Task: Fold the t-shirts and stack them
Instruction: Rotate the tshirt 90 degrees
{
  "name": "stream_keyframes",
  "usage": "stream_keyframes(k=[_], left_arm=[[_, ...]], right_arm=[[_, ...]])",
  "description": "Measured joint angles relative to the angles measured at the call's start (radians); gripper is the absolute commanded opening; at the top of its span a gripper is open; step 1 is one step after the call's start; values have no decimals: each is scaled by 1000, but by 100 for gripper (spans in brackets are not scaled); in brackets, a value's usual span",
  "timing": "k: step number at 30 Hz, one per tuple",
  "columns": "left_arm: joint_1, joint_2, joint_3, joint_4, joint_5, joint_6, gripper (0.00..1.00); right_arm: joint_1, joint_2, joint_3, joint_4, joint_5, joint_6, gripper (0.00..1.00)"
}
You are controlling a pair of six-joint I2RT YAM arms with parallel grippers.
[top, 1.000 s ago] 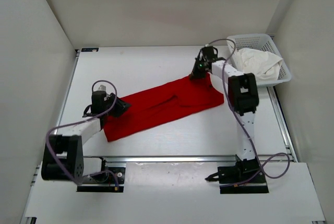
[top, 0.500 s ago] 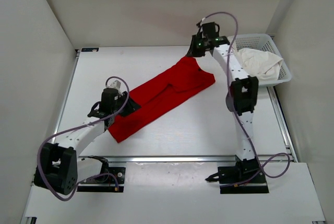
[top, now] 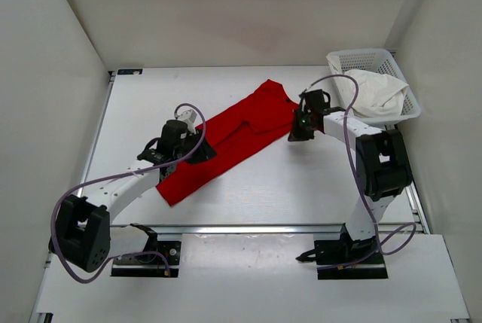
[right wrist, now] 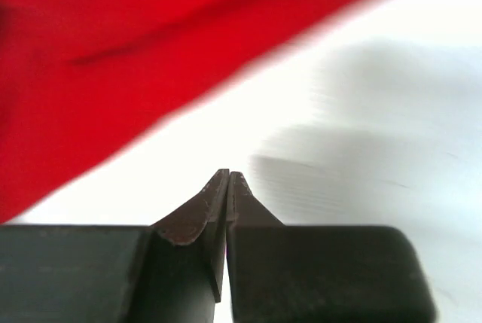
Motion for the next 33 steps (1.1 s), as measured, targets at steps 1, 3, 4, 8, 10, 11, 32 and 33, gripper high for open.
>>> stream_keyframes(k=[1,3,4,8,10,11,32,33], left_arm=[[-15,6,1,0,0,5,40],[-35,22,1,-1,2,10,40],[-36,29,1,-3,5,10,39],[-24,33,1,-9,7,10,41],[-18,29,1,-11,7,11,41],[-16,28,1,-11,8,11,40],[116,15,69,-71,64,37,45],[130,14,70,-73,66,40,45]], right_arm=[[-18,2,-29,-6,1,3,0],[-53,7,-50,0,9,11,0],[-69,13,-47,10,8,14,0],[-107,105,29,41,11,20,0],[-102,190,107,29,11,21,1],[-98,242,168,10,-6,26,0],[171,-101,-90,135,-47,95,32],[225,-105,-130,179,-62,119,34]])
